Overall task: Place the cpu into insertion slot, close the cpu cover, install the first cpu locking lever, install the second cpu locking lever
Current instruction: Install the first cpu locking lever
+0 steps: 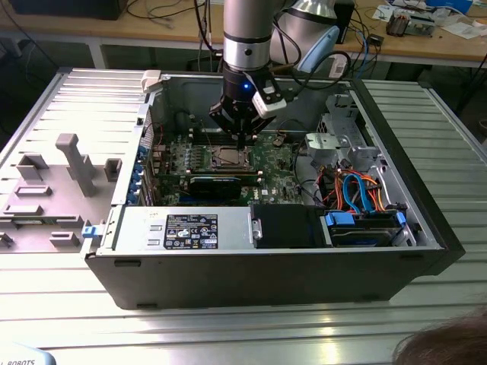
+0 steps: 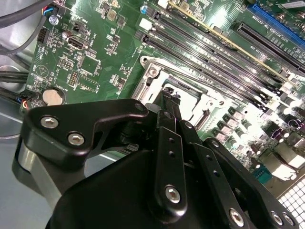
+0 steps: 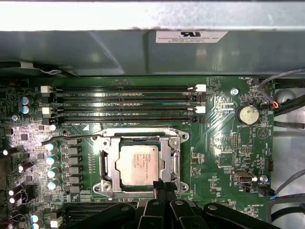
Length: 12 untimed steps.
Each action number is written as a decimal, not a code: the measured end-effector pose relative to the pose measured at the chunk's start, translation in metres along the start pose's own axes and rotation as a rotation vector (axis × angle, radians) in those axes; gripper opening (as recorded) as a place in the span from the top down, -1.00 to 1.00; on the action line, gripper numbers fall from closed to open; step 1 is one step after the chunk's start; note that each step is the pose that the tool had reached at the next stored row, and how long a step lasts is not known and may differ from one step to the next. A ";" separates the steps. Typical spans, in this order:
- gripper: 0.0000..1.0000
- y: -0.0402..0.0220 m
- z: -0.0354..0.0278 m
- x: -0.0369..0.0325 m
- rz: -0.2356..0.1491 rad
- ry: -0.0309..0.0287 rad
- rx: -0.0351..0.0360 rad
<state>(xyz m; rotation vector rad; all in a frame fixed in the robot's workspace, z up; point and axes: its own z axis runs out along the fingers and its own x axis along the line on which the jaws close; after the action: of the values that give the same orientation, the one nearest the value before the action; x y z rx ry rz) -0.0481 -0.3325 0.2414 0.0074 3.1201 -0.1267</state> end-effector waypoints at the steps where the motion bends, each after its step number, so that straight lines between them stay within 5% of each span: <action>1: 0.79 0.0000 0.0000 0.0000 -0.002 -0.0002 0.0000; 12: 0.79 0.0000 0.0000 0.0000 -0.022 -0.0018 -0.0004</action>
<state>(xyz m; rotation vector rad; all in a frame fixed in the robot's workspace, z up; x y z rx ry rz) -0.0481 -0.3325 0.2413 -0.0267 3.1191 -0.1263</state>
